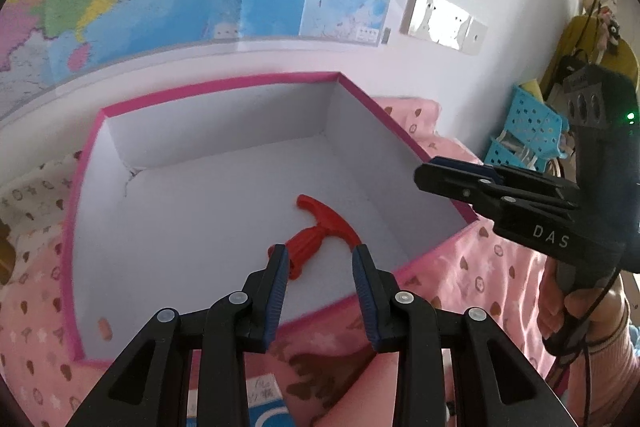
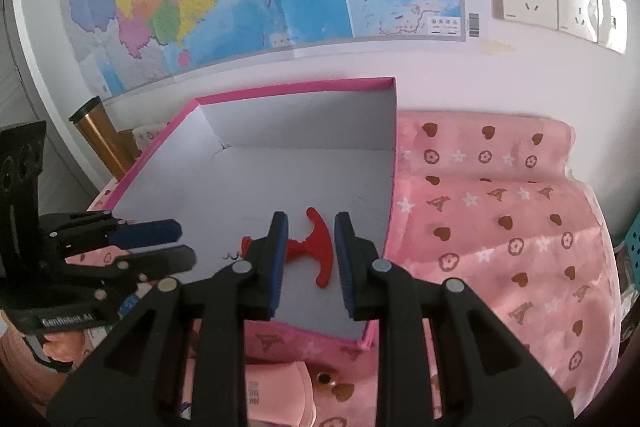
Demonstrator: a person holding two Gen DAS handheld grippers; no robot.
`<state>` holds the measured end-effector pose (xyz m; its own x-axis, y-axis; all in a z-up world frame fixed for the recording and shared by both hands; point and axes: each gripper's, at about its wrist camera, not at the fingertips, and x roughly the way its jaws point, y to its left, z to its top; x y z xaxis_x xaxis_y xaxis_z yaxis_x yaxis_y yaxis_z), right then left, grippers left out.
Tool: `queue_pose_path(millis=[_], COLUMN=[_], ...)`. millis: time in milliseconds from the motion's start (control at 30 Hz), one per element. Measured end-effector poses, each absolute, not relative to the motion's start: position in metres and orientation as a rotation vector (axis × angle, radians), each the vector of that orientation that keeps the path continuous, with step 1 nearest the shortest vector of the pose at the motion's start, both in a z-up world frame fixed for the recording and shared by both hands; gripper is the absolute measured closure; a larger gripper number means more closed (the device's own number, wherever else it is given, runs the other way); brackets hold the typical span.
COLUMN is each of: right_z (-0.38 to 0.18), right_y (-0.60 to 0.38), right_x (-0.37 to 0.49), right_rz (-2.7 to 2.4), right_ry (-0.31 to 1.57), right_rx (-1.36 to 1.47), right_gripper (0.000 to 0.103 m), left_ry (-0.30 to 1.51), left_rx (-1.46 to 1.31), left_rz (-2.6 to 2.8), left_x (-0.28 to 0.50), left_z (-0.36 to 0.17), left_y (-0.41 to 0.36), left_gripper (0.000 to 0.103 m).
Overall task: Organize rigid objects
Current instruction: 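Carry the red corkscrew into the pink box and open the right gripper, then grasp the blue-and-white medicine box with the right gripper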
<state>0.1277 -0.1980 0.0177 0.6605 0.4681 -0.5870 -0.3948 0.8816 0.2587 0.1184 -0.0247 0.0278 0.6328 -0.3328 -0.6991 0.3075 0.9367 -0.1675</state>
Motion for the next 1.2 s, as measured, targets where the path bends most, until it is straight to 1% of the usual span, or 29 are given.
queue_pose_path(millis=[33, 67, 100, 200, 267, 333, 400, 667, 967, 1200], right_z=[0.018, 0.017, 0.017, 0.015, 0.012, 0.006, -0.001, -0.029, -0.033, -0.040], right_y=[-0.200, -0.202, -0.204, -0.209, -0.212, -0.213, -0.212, -0.188, -0.135, -0.087], right_x=[0.123, 0.117, 0.112, 0.094, 0.082, 0.073, 0.066, 0.047, 0.041, 0.055], right_rz=[0.499, 0.512, 0.523, 0.556, 0.580, 0.594, 0.614, 0.693, 0.817, 0.883], right_ry=[0.691, 0.689, 0.683, 0.678, 0.683, 0.699, 0.721, 0.807, 0.855, 0.914], right_rx=[0.118, 0.125, 0.131, 0.146, 0.154, 0.162, 0.178, 0.167, 0.110, 0.066], right_gripper=[0.072, 0.065, 0.064, 0.064, 0.063, 0.061, 0.059, 0.059, 0.059, 0.059], left_ry=[0.793, 0.781, 0.771, 0.737, 0.727, 0.729, 0.735, 0.792, 0.856, 0.898], left_rx=[-0.031, -0.034, -0.037, -0.033, -0.032, -0.034, -0.048, -0.089, -0.121, -0.155], left_rz=[-0.360, -0.355, -0.353, -0.337, -0.314, -0.297, -0.270, -0.167, -0.058, -0.043], left_x=[0.112, 0.105, 0.099, 0.078, 0.065, 0.057, 0.049, 0.027, 0.024, 0.028], left_z=[0.030, 0.031, 0.033, 0.035, 0.033, 0.029, 0.024, -0.002, -0.031, -0.047], left_y=[-0.023, -0.020, -0.018, -0.012, -0.007, -0.002, 0.007, 0.040, 0.070, 0.089], left_gripper=[0.066, 0.062, 0.061, 0.057, 0.051, 0.049, 0.049, 0.048, 0.048, 0.048])
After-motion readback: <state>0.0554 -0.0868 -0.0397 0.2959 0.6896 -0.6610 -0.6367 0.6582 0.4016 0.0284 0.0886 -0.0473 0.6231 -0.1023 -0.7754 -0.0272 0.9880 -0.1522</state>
